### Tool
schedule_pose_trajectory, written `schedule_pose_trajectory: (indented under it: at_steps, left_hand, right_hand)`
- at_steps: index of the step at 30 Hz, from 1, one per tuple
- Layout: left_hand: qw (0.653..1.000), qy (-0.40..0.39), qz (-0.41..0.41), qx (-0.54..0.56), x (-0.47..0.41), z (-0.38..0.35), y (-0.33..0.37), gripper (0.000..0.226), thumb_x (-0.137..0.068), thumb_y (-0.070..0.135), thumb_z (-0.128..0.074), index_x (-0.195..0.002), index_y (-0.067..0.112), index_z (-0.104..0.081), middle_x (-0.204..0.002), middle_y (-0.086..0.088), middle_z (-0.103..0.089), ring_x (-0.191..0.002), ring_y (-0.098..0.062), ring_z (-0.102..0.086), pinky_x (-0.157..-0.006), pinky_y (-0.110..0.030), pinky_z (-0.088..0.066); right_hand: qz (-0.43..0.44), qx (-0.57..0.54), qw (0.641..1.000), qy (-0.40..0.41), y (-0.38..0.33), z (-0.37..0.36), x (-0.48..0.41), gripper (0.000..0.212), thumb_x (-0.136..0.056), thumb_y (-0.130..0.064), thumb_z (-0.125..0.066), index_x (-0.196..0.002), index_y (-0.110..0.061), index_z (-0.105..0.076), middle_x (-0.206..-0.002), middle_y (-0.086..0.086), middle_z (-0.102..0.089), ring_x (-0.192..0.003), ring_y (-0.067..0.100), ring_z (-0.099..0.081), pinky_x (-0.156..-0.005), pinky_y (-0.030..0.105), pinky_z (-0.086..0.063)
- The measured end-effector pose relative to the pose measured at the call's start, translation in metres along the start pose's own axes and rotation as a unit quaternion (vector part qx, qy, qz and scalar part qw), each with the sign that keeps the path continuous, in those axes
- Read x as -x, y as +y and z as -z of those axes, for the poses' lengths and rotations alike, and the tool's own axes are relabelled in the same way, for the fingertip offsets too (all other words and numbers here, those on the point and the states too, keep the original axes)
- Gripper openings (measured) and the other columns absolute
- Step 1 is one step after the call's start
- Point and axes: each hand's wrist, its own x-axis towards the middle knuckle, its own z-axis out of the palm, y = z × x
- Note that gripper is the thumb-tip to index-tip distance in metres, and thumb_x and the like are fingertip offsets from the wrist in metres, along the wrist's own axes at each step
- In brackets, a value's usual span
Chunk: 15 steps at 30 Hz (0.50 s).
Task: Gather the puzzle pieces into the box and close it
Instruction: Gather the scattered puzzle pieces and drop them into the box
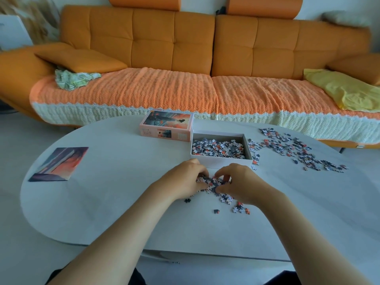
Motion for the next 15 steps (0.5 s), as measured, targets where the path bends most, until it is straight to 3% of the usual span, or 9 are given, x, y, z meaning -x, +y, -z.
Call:
schedule_pose_trajectory:
  at_steps: [6, 11, 15]
  left_hand:
    - [0.999, 0.034, -0.006, 0.027, -0.005, 0.000, -0.002, 0.019, -0.087, 0.023, -0.070, -0.107, 0.023, -0.070, -0.102, 0.003, -0.057, -0.093, -0.014, -0.057, -0.078, -0.026, -0.045]
    - [0.997, 0.036, 0.001, 0.075, -0.012, 0.006, 0.000, 0.014, -0.086, 0.023, -0.073, -0.100, 0.023, -0.071, -0.089, 0.013, -0.057, -0.080, -0.006, -0.057, -0.065, -0.016, -0.041]
    - [0.989, 0.079, -0.005, 0.126, -0.024, 0.017, 0.003, 0.018, -0.086, 0.023, -0.073, -0.104, 0.023, -0.071, -0.084, 0.021, -0.056, -0.078, 0.003, -0.055, -0.067, -0.016, -0.039]
  right_hand:
    - [-0.021, -0.032, 0.999, 0.021, 0.002, -0.002, -0.005, 0.020, -0.080, -0.021, -0.076, -0.098, -0.026, -0.071, -0.093, -0.010, -0.064, -0.070, 0.008, -0.061, -0.053, 0.011, -0.040]
    - [-0.003, -0.031, 0.999, 0.023, 0.001, 0.008, -0.009, 0.012, -0.078, -0.017, -0.077, -0.083, -0.028, -0.074, -0.081, -0.012, -0.069, -0.057, -0.001, -0.059, -0.048, 0.005, -0.038]
    - [0.002, -0.074, 0.995, 0.071, 0.002, 0.031, -0.011, 0.011, -0.081, -0.016, -0.076, -0.078, -0.026, -0.073, -0.070, -0.008, -0.070, -0.056, 0.013, -0.067, -0.053, 0.020, -0.055]
